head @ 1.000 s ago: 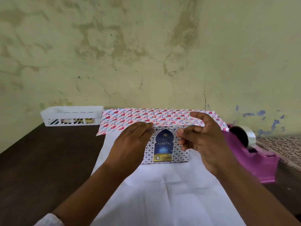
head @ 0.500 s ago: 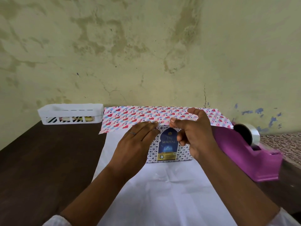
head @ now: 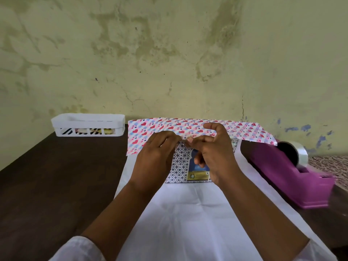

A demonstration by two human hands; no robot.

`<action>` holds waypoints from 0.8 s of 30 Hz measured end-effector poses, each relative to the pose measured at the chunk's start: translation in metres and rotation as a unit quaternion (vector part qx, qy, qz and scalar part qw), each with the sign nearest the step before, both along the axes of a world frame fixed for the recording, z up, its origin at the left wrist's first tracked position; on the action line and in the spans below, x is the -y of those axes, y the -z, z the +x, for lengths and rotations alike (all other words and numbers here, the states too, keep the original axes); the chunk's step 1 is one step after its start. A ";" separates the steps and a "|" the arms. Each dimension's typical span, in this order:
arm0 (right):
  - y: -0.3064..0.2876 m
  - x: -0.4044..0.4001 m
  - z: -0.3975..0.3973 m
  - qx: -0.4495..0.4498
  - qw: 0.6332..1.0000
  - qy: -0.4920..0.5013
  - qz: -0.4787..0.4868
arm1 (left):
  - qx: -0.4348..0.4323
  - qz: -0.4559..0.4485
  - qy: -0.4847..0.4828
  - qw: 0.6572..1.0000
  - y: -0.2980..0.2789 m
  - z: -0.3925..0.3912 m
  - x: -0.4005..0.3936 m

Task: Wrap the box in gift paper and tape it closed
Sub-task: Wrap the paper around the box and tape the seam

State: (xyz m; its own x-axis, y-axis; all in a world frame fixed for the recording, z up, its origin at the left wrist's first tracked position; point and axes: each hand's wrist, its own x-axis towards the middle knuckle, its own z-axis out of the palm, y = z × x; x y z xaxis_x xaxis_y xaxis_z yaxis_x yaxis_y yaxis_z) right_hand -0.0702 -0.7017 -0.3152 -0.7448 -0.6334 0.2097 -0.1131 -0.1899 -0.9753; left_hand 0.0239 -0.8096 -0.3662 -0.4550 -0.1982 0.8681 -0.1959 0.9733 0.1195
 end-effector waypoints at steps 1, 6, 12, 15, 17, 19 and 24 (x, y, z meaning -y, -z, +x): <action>0.000 0.000 0.001 -0.004 1.000 0.000 -0.001 | -0.004 0.010 0.000 1.000 0.001 -0.001 0.000; -0.003 0.001 0.002 -0.006 1.000 0.001 0.000 | -0.036 0.043 0.004 0.998 0.004 0.004 0.014; -0.007 0.008 0.008 0.009 1.000 0.001 0.009 | -0.058 0.018 0.019 0.998 0.003 0.005 0.018; -0.008 0.011 0.008 0.007 0.999 0.022 0.022 | -0.069 0.017 0.028 0.997 0.004 0.004 0.018; -0.008 0.013 0.008 0.009 0.999 0.034 0.032 | -0.078 0.012 0.031 0.996 0.004 0.003 0.017; -0.007 0.015 0.007 0.012 0.998 0.045 0.038 | -0.084 0.010 0.029 0.996 0.005 0.003 0.017; -0.002 0.020 0.008 0.004 0.996 0.085 0.033 | -0.067 0.037 0.031 0.997 0.003 0.003 0.018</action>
State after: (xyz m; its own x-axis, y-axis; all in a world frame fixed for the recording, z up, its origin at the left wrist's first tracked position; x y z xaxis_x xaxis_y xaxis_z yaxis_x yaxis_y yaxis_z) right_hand -0.0619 -0.7218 -0.3129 -0.8436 -0.5108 0.1655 -0.1300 -0.1048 -0.9860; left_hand 0.0272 -0.8276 -0.3697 -0.3499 -0.2385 0.9059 -0.1130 0.9707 0.2119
